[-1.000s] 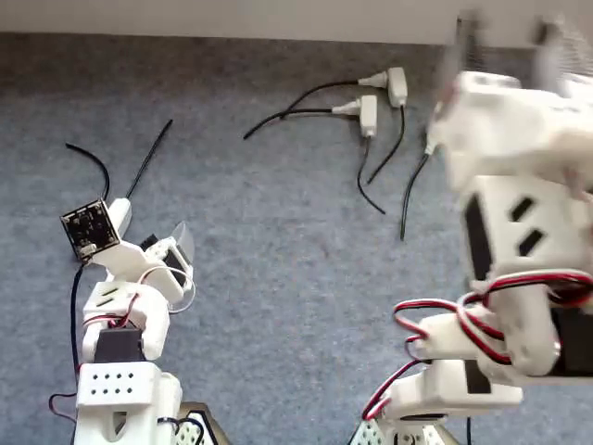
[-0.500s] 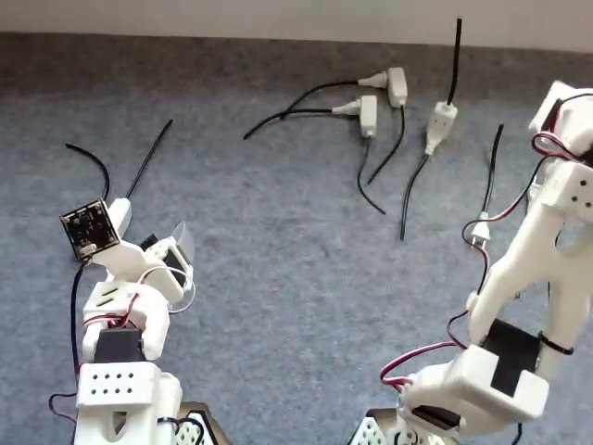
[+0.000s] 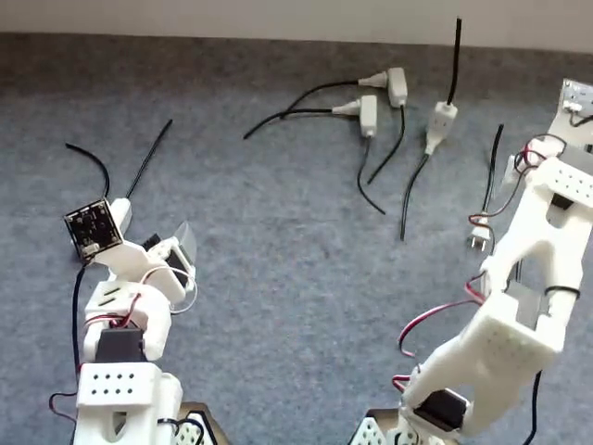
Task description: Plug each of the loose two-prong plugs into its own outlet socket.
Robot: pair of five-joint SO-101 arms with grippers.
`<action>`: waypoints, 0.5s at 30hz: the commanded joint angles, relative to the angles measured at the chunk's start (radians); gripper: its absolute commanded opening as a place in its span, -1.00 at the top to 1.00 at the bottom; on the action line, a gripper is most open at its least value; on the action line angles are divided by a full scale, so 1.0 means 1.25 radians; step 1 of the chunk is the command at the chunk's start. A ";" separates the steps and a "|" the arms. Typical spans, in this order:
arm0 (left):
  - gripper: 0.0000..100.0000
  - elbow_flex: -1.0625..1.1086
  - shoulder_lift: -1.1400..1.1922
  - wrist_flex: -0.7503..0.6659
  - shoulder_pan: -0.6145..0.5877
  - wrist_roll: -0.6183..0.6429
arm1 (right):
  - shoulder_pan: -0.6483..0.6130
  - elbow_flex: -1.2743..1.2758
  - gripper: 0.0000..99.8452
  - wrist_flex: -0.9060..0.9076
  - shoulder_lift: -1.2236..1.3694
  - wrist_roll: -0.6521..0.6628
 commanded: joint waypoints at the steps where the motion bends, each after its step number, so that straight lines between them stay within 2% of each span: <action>1: 0.62 -0.004 -0.008 -0.016 0.012 -0.005 | 0.014 -0.099 0.54 -0.018 0.060 0.010; 10: 0.62 -0.004 -0.008 -0.016 0.012 -0.005 | 0.014 -0.172 0.54 -0.020 0.213 0.010; 15: 0.62 -0.004 -0.008 -0.016 0.012 -0.005 | 0.015 -0.171 0.54 -0.019 0.239 0.075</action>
